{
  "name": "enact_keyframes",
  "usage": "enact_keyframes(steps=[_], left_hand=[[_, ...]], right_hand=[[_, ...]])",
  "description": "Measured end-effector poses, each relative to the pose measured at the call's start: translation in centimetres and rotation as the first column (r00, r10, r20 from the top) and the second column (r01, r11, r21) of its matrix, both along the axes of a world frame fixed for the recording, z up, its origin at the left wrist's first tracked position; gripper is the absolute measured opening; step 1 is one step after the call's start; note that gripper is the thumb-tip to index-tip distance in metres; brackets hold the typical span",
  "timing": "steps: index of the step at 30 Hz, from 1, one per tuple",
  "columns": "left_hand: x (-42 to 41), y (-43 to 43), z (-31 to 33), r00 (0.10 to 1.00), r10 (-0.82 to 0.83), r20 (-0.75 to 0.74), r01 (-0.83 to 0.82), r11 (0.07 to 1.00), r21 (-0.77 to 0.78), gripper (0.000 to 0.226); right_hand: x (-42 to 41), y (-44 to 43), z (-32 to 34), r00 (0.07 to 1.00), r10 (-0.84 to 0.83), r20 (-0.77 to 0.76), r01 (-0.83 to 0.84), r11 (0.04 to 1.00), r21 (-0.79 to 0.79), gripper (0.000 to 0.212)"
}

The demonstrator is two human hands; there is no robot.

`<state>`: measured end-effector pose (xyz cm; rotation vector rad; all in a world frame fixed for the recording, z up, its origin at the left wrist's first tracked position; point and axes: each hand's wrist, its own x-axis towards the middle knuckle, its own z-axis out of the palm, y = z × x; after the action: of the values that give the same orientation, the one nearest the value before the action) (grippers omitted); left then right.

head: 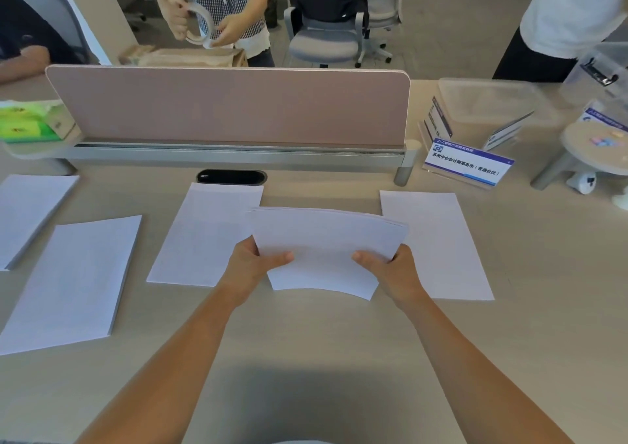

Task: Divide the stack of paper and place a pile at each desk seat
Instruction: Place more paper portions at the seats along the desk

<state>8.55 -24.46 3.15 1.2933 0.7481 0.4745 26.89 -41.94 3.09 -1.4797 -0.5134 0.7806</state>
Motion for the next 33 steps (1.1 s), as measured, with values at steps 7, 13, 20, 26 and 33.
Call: enact_keyframes(steps=[7, 13, 20, 26, 33], left_hand=[[1.7, -1.2, 1.7, 0.99, 0.109, 0.093, -0.106, 0.994, -0.037, 0.037], [1.0, -0.4, 1.4, 0.998, 0.053, 0.018, -0.054, 0.998, 0.032, 0.031], [1.2, -0.6, 0.5, 0.999, -0.009, -0.036, 0.01, 0.999, 0.034, 0.038], [1.7, -0.9, 0.7, 1.0, -0.015, -0.028, 0.016, 1.0, 0.018, 0.06], [1.7, -1.3, 3.0, 0.991, 0.053, -0.126, -0.046, 0.997, 0.059, 0.045]], right_hand=[[0.3, 1.4, 1.1, 0.998, -0.058, -0.018, 0.058, 0.998, 0.038, 0.016], [1.4, 0.9, 1.0, 1.0, -0.016, -0.023, 0.017, 0.999, 0.046, 0.017], [1.7, 0.1, 0.0, 0.999, 0.029, -0.021, -0.029, 1.0, -0.001, 0.027], [1.6, 0.6, 0.1, 0.996, -0.013, -0.089, 0.012, 1.0, -0.008, 0.022], [1.1, 0.4, 2.5, 0.997, -0.037, -0.069, 0.036, 0.999, -0.017, 0.01]])
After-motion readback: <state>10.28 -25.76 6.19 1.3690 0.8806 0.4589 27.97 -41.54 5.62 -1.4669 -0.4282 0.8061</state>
